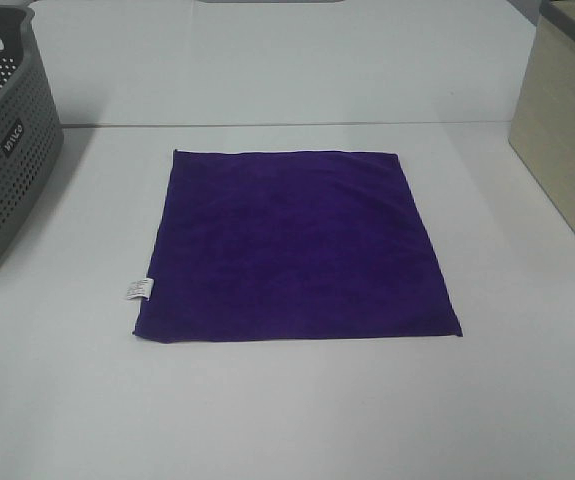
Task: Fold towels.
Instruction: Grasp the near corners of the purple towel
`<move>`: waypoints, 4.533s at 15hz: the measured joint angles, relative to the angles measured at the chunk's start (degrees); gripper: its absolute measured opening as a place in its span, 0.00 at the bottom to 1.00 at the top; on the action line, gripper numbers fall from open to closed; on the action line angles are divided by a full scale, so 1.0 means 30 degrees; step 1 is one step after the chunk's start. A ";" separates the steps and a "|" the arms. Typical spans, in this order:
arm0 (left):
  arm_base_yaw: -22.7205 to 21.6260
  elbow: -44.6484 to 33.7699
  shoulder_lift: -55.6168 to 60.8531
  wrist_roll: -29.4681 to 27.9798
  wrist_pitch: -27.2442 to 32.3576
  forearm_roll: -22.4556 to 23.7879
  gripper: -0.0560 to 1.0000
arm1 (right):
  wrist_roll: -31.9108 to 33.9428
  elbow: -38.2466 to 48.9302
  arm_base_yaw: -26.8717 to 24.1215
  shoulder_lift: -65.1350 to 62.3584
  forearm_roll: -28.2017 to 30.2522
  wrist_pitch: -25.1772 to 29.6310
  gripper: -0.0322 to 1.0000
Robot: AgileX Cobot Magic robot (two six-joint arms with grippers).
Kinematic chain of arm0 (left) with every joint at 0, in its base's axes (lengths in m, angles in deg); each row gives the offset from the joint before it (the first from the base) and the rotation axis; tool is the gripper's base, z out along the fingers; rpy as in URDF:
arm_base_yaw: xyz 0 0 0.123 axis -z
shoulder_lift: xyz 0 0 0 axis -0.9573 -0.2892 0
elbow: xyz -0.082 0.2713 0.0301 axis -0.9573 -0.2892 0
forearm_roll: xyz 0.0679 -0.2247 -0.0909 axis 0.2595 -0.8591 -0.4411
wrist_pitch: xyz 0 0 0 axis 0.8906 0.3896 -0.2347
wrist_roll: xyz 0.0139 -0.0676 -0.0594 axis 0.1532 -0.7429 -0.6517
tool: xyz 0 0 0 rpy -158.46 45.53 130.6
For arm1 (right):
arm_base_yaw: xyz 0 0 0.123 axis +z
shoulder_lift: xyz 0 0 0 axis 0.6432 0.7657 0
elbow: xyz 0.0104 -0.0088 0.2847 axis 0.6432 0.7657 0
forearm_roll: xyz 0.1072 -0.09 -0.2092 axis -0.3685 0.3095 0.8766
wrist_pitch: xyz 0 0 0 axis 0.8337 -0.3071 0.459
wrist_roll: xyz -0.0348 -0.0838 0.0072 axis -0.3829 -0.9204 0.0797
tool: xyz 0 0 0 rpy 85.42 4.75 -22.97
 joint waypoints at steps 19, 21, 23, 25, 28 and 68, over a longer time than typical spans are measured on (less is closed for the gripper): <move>0.0000 0.0000 0.0000 0.0000 0.0000 -0.0019 0.99 | 0.0000 0.0000 0.0000 0.0000 0.0000 0.0000 0.96; 0.0000 0.0000 0.0000 0.0000 0.0000 -0.0019 0.99 | 0.0000 0.0000 0.0000 0.0000 0.0000 0.0000 0.96; 0.0000 0.0000 0.0000 0.0000 0.0000 -0.0019 0.99 | 0.0000 0.0000 0.0000 0.0000 -0.0019 0.0000 0.96; 0.0000 0.0000 0.0000 0.0000 0.0000 -0.0019 0.99 | 0.0000 0.0000 0.0000 0.0000 -0.0019 0.0000 0.96; 0.0000 0.0000 0.0000 0.0000 0.0000 -0.0019 0.99 | 0.0000 0.0000 0.0000 0.0000 0.0363 0.0000 0.96; 0.1413 1.1173 -3.9400 1.3350 -0.4469 -1.4763 0.99 | -1.1555 -1.0027 -0.2865 3.7815 -1.3980 -0.7907 0.88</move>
